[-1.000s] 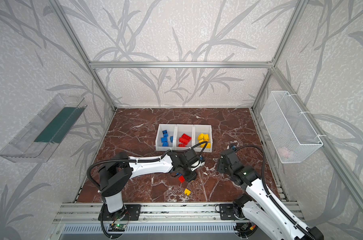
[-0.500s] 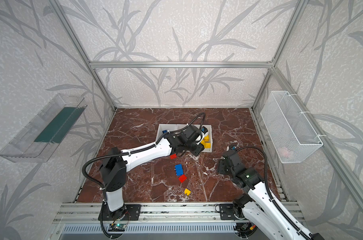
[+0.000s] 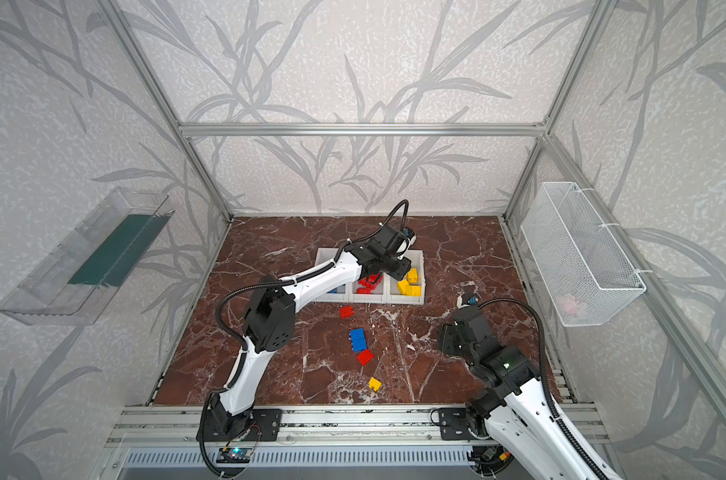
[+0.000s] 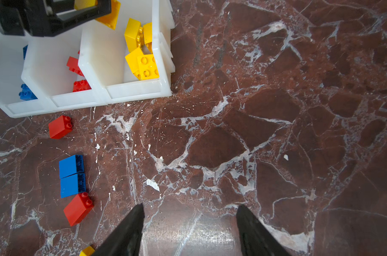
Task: Sort the legos into containers by color
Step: 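Carry the yellow brick with the left gripper across to the yellow compartment and release, then lower the right gripper onto a blue brick and grasp it while the left arm withdraws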
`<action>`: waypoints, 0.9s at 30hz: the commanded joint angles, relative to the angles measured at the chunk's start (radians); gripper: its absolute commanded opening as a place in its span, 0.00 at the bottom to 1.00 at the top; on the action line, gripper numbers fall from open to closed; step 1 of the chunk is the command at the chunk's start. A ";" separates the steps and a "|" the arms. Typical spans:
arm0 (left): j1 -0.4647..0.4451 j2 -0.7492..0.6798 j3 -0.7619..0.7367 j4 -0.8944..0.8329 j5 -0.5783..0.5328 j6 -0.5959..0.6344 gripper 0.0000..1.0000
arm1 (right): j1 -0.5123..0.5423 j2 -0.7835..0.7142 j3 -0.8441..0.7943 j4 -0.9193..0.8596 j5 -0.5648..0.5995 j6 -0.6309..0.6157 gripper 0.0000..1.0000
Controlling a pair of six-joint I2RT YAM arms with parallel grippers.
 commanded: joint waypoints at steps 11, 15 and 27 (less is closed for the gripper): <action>0.016 -0.029 0.023 0.010 -0.031 -0.041 0.66 | -0.003 -0.003 0.005 -0.032 -0.017 0.018 0.67; 0.022 -0.122 -0.094 0.072 -0.036 -0.052 0.66 | -0.003 -0.003 0.004 -0.030 -0.021 0.020 0.67; 0.092 -0.584 -0.681 0.266 -0.066 -0.154 0.66 | -0.001 0.063 0.016 0.012 -0.118 -0.004 0.67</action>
